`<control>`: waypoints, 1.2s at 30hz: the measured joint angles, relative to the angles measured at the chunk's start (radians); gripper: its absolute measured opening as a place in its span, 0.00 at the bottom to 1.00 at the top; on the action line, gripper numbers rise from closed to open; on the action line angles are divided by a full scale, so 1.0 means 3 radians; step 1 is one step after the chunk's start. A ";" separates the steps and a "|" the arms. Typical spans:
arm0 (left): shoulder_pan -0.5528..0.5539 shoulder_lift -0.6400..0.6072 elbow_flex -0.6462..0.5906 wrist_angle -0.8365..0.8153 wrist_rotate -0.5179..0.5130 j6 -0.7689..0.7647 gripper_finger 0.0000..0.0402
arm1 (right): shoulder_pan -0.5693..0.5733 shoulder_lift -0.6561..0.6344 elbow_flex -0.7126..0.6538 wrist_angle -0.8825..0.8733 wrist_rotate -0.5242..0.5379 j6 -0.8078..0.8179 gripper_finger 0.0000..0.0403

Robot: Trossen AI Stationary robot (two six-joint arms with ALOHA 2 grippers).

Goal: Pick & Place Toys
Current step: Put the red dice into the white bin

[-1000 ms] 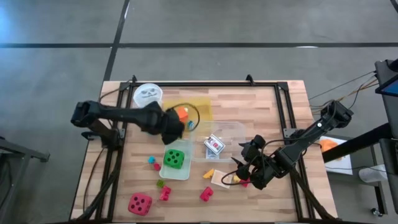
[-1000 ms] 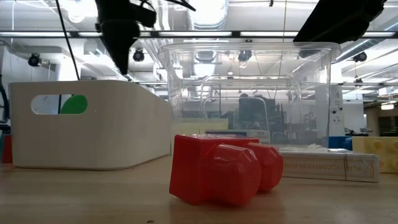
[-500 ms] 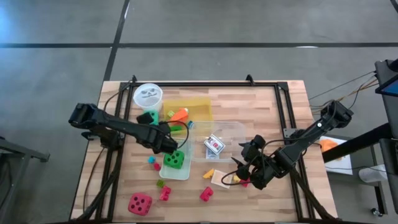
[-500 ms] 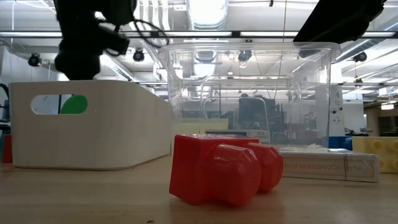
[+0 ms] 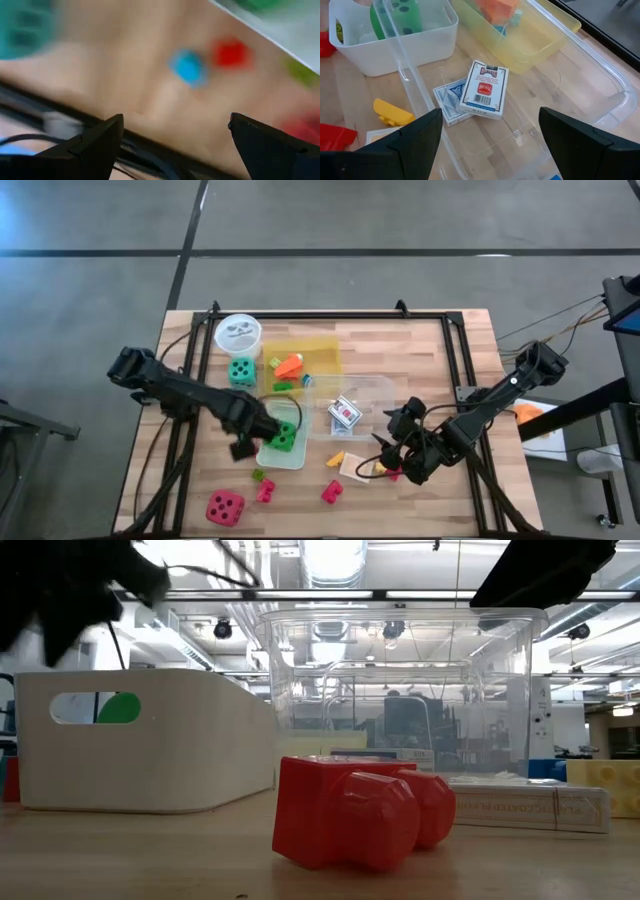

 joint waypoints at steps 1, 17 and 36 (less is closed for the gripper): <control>-0.0044 -0.0011 0.0060 0.0008 0.0206 0.0070 0.89 | 0.0001 -0.0001 0.0000 0.0000 0.0000 0.0003 0.81; -0.0944 -0.0018 0.0123 0.1297 0.1207 -0.0272 0.89 | 0.0001 0.0000 0.0000 0.0176 -0.0099 -0.0038 0.81; -0.1349 -0.0015 -0.0595 0.2230 0.1293 -0.0310 0.89 | 0.0000 -0.0001 0.0000 0.0176 -0.0184 0.0001 0.81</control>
